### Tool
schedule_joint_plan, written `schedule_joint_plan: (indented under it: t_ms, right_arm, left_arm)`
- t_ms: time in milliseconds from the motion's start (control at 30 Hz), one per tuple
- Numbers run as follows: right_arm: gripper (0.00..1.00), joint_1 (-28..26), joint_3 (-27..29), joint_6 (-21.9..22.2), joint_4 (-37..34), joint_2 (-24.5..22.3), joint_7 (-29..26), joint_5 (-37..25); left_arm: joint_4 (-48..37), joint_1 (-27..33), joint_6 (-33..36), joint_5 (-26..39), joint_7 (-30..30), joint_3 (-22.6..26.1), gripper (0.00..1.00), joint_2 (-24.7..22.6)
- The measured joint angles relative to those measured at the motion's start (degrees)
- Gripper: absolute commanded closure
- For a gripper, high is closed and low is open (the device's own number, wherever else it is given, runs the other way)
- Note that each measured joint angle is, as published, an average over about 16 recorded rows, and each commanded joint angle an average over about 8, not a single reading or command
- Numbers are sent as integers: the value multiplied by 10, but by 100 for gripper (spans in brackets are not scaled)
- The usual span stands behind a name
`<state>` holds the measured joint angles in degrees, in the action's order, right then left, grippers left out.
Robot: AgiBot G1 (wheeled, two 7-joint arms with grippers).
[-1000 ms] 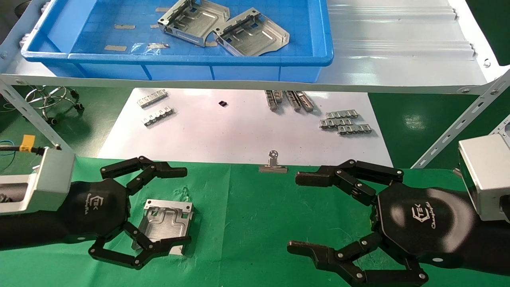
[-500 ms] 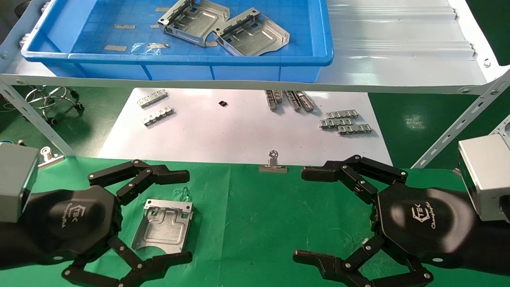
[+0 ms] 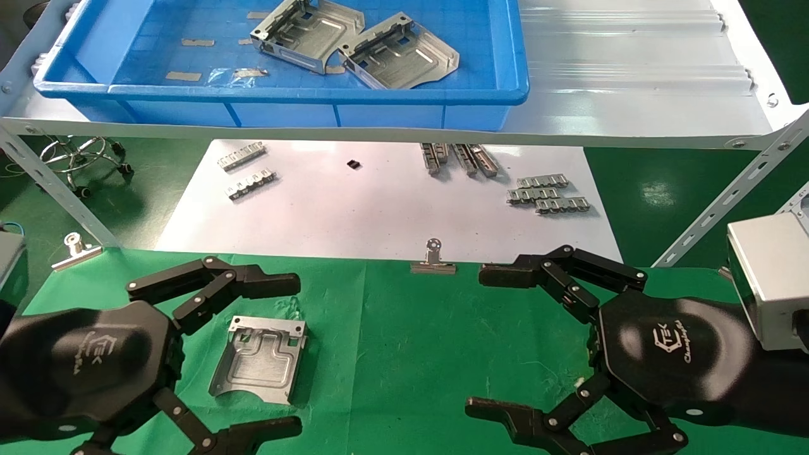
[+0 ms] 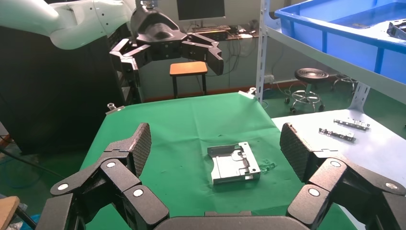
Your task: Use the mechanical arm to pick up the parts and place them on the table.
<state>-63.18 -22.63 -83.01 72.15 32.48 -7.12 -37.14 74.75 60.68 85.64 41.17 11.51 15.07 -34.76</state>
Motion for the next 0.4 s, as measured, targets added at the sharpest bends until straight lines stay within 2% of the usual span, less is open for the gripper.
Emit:
schedule_joint_plan:
  t_ms: [400]
  right_arm:
    - [0, 0, 0, 0, 0, 0, 0, 0]
  left_arm:
    - [-6, 4, 0, 3, -4, 5, 0, -1]
